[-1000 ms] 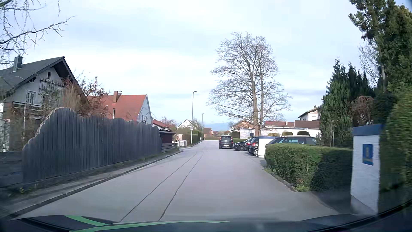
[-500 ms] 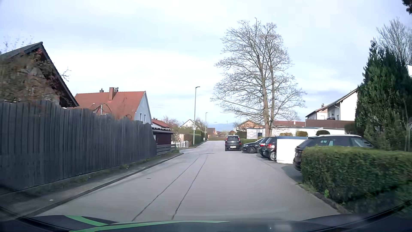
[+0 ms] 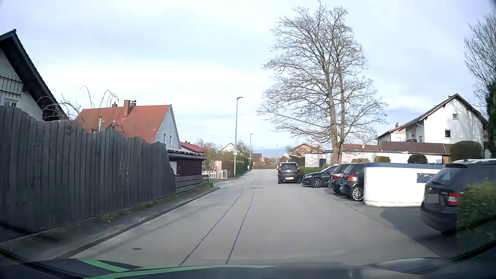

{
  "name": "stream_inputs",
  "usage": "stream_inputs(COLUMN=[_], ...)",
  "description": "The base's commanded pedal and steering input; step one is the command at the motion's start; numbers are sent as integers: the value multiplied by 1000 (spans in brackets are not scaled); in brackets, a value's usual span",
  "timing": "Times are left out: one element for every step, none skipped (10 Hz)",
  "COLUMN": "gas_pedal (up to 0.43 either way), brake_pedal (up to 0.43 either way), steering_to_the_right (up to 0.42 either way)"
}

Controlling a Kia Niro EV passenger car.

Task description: Follow the waypoints while adhering to traffic rules and regulations

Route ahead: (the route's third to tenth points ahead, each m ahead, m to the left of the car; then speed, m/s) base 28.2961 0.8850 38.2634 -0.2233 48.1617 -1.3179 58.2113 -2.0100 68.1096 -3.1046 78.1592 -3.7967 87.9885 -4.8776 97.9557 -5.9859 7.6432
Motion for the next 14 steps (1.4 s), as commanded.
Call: stream_inputs(gas_pedal=[20,20,20,20,20,20,20,20,20,20,20,20,20,20], brake_pedal=[0,0,0,0,0,0,0,0,0,0,0,0,0,0], steering_to_the_right=[2,4,4,4,4,5,5,5,5,4,4,5,5,5])
